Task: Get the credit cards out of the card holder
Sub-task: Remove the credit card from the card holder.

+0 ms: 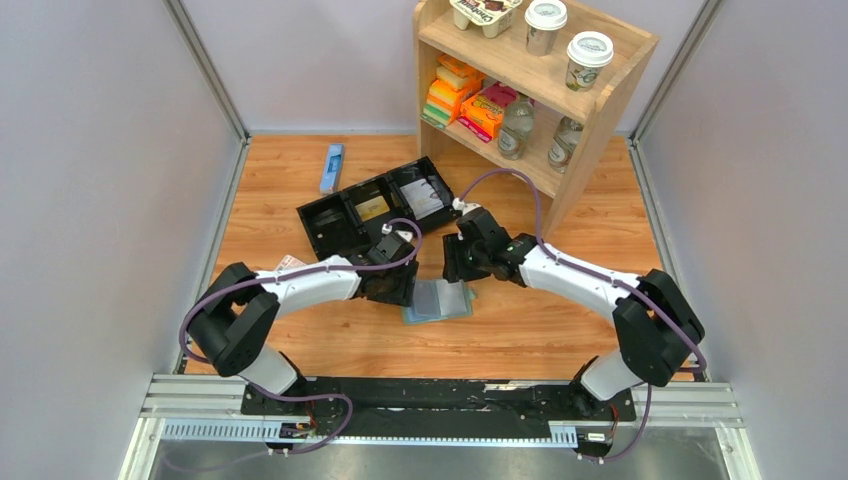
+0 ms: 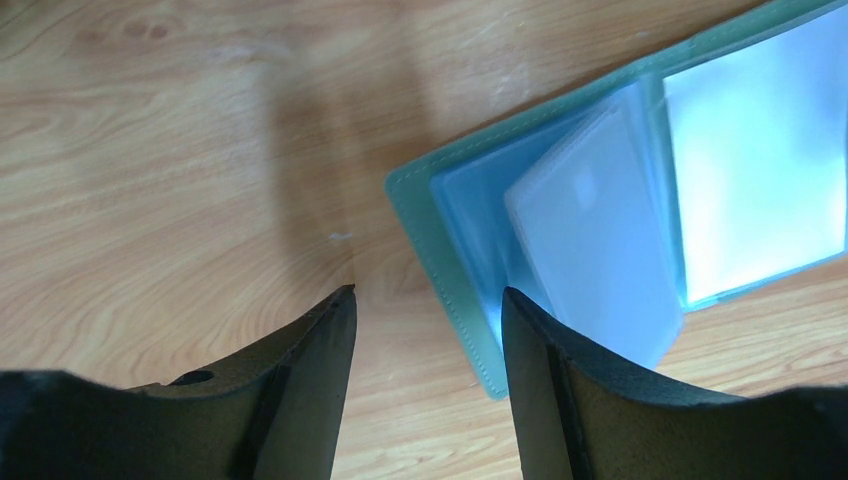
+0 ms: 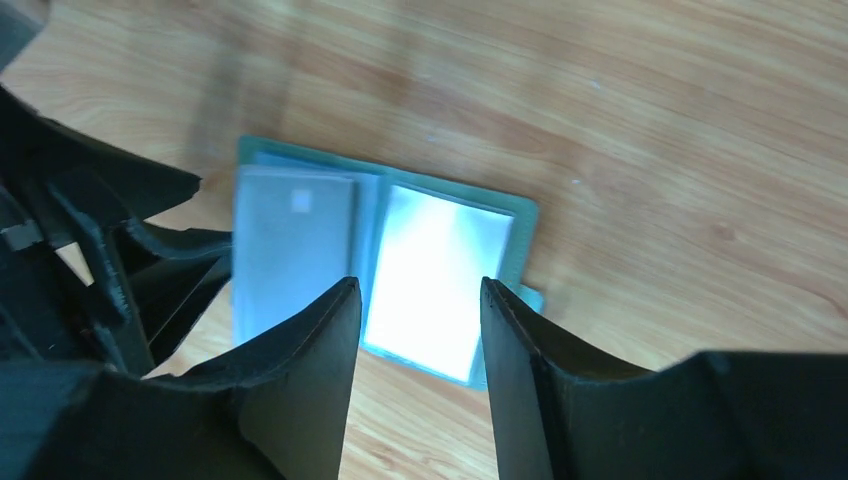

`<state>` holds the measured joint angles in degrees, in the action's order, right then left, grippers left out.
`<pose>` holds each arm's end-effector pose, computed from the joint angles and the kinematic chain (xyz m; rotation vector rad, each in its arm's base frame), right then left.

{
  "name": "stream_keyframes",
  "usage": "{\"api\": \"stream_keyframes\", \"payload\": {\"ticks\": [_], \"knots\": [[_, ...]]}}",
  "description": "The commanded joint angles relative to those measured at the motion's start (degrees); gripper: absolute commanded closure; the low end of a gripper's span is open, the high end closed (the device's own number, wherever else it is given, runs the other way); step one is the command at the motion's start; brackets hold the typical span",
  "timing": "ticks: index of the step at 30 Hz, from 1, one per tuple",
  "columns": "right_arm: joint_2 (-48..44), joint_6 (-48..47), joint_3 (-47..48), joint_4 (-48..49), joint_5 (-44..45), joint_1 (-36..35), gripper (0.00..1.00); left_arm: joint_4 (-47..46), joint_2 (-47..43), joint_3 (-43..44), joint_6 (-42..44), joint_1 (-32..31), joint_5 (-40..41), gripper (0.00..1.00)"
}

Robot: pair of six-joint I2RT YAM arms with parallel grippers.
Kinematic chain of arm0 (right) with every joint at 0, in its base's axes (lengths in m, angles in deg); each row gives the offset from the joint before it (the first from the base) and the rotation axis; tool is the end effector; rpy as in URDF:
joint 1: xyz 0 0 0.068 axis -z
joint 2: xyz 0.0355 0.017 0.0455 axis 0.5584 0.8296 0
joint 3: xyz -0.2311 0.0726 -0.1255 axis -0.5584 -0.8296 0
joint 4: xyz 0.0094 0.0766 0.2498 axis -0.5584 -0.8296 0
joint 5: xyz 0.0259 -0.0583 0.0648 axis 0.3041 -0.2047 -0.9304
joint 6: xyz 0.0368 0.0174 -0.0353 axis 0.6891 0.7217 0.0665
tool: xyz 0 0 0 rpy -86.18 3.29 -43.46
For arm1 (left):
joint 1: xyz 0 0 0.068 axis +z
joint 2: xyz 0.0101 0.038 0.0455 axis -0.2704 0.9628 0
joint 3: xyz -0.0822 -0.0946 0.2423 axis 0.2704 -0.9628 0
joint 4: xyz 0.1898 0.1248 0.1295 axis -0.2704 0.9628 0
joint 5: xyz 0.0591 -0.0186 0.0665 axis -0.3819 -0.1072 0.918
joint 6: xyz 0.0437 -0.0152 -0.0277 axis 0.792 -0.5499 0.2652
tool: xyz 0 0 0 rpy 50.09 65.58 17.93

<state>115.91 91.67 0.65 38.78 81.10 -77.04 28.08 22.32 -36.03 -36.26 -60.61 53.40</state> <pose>0.2287 0.2127 0.2125 -0.3707 2.5631 0.4355 0.2067 -0.2014 0.1635 0.2067 2.6966 -0.3183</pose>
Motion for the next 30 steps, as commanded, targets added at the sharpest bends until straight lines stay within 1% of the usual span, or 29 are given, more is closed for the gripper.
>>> {"api": "stream_keyframes", "payload": {"ticks": [1, 4, 8, 12, 15, 20, 23, 24, 26, 30], "knots": [[-1.66, 1.18, -1.62, 7.92, -8.47, -0.15, 0.5, 3.64, -5.97, -1.05, -0.99, -0.25, 3.42, 0.36], [-0.87, 1.88, -2.41, 10.64, -12.34, -0.06, 0.51, 3.03, -7.38, -0.97, -0.99, -0.25, 2.29, 0.36], [0.97, 3.55, -4.17, 14.95, -17.17, 0.99, 0.5, 1.54, -6.95, -0.18, -0.99, -0.25, -0.52, 0.36], [3.44, 6.01, -5.93, 18.73, -21.84, 2.57, 0.57, -0.31, -5.11, 0.35, -0.9, -0.25, -2.73, 0.37], [4.75, 6.63, -6.37, 19.44, -22.37, 3.1, 0.6, 0.04, -3.26, 1.49, -0.37, -0.25, -2.47, 0.38], [5.73, 5.67, -6.11, 17.51, -20.17, 3.45, 0.61, 1.0, 0.43, 3.07, 0.59, -0.25, -2.64, 0.39], [5.46, 5.31, -5.85, 17.42, -20.79, 3.19, 0.61, 1.62, -0.87, 2.64, 0.51, -0.25, -1.5, 0.39], [5.29, 4.96, -5.49, 16.72, -19.92, 2.75, 0.6, 1.88, -1.49, 2.38, 0.42, -0.07, -0.37, 0.39], [5.11, 3.39, -3.57, 14.09, -17.03, 1.35, 0.55, 2.59, -4.12, 1.41, -0.02, 0.98, 0.61, 0.37], [6.77, 1.01, 1.79, 7.15, -8.78, -2.69, 0.35, 2.06, -12.2, -3.33, -1.95, 5.37, -0.62, 0.35]]}}
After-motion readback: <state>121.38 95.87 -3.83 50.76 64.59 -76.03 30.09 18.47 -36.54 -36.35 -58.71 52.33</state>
